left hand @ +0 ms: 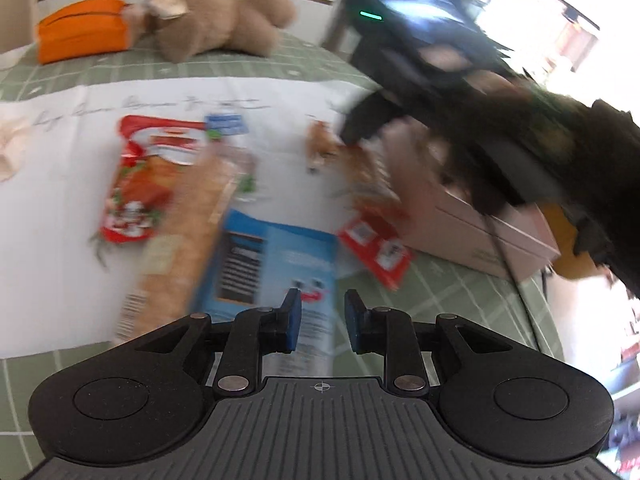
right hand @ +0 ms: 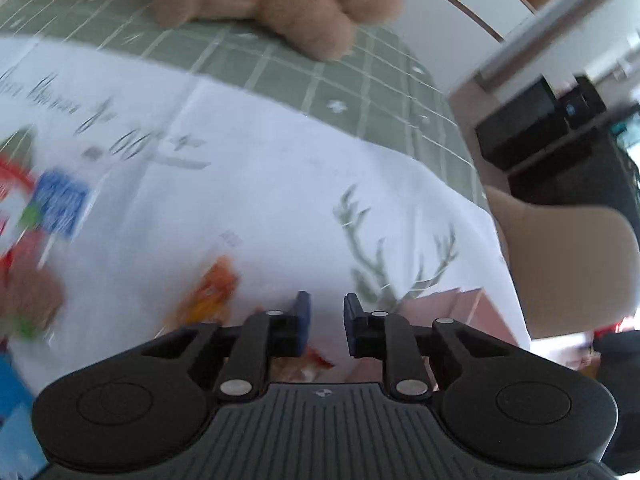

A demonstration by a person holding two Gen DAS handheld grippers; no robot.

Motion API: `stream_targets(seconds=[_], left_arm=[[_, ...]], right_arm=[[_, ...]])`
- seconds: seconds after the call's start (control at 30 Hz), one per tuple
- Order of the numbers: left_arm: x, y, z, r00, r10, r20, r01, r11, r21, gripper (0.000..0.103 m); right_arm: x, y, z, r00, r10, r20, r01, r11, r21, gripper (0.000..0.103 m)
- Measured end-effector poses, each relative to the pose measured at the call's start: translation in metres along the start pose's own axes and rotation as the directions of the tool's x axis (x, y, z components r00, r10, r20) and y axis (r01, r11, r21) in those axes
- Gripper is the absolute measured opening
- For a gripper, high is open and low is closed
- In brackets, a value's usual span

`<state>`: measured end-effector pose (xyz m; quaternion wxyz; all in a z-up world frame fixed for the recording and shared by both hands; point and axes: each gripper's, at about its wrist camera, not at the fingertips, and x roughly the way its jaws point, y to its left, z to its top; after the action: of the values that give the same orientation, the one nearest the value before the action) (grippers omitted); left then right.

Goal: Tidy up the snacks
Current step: 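Grasp the small orange wrapped snack with the left tool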

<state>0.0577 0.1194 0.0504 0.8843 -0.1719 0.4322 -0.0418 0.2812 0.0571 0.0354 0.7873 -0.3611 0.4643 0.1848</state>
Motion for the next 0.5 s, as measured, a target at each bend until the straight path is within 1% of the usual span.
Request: stream_targets(seconds=[0.07, 0.1, 0.13, 0.27, 0.3, 0.4, 0.5], left_arm=[[0.001, 0.005, 0.005, 1.000, 0.012, 0.001, -0.012, 1.000, -0.012, 0.027], [0.001, 0.006, 0.007, 1.000, 0.013, 0.004, -0.013, 1.000, -0.015, 0.027], [0.001, 0.007, 0.011, 1.000, 0.014, 0.008, -0.014, 1.000, -0.020, 0.027], [-0.003, 0.007, 0.022, 0.999, 0.045, 0.027, -0.045, 0.999, -0.021, 0.027], [-0.004, 0.006, 0.024, 0.998, 0.051, 0.029, -0.051, 0.999, -0.018, 0.027], [-0.004, 0.004, 0.029, 0.998, 0.059, 0.030, -0.059, 0.998, -0.009, 0.027], [0.000, -0.002, 0.033, 0.998, 0.066, 0.021, -0.066, 0.998, 0.024, 0.027]], right_arm=[[-0.011, 0.003, -0.015, 0.999, 0.050, -0.003, -0.050, 0.999, -0.001, 0.018], [-0.018, 0.004, -0.025, 0.996, 0.091, -0.007, -0.091, 0.996, 0.005, 0.018], [-0.023, 0.008, -0.028, 0.992, 0.125, -0.010, -0.125, 0.992, 0.006, 0.018], [-0.049, 0.026, -0.060, 0.973, 0.232, -0.011, -0.232, 0.973, -0.011, 0.018], [-0.054, 0.029, -0.067, 0.966, 0.258, -0.012, -0.258, 0.966, -0.008, 0.018], [-0.066, 0.034, -0.090, 0.926, 0.377, -0.014, -0.375, 0.926, 0.049, 0.019], [-0.076, 0.037, -0.113, 0.900, 0.437, 0.004, -0.436, 0.897, 0.074, 0.019]])
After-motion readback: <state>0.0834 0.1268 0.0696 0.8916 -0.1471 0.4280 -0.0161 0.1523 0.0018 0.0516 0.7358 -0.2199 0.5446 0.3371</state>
